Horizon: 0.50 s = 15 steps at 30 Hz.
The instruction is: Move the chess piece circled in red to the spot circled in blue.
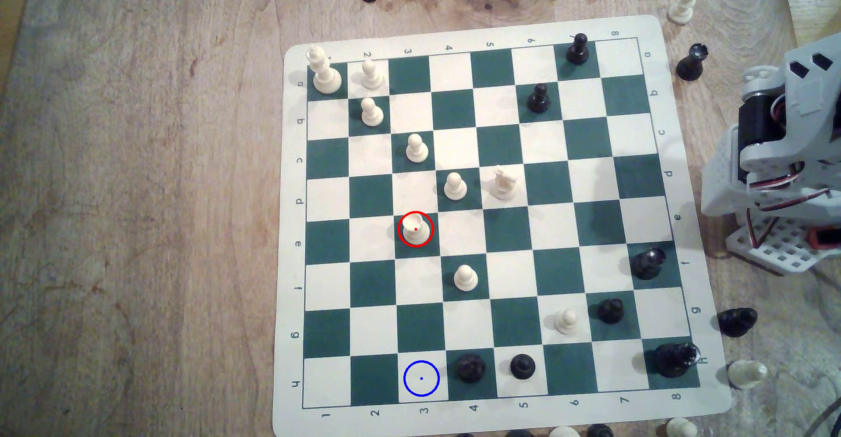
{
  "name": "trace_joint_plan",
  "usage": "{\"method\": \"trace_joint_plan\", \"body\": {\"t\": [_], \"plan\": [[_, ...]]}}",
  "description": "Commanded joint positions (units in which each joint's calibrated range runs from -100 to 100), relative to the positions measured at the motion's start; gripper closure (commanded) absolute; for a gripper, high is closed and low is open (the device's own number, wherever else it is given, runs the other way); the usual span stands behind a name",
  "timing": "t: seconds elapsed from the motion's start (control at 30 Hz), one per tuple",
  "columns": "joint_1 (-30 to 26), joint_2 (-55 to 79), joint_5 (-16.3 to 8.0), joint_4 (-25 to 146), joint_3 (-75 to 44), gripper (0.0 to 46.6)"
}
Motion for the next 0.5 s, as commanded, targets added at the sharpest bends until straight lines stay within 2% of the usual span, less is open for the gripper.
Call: {"method": "trace_joint_plan", "body": {"t": [0.0, 0.1, 0.3, 0.47], "plan": [[8.1, -0.1, 0.1, 1.9, 1.2, 46.4], [7.8, -0.1, 0.1, 9.3, 1.2, 46.4], [5.1, 0.0, -0.1, 36.1, 1.1, 46.4], [5.0, 0.0, -0.1, 55.4, 0.4, 46.4]]}}
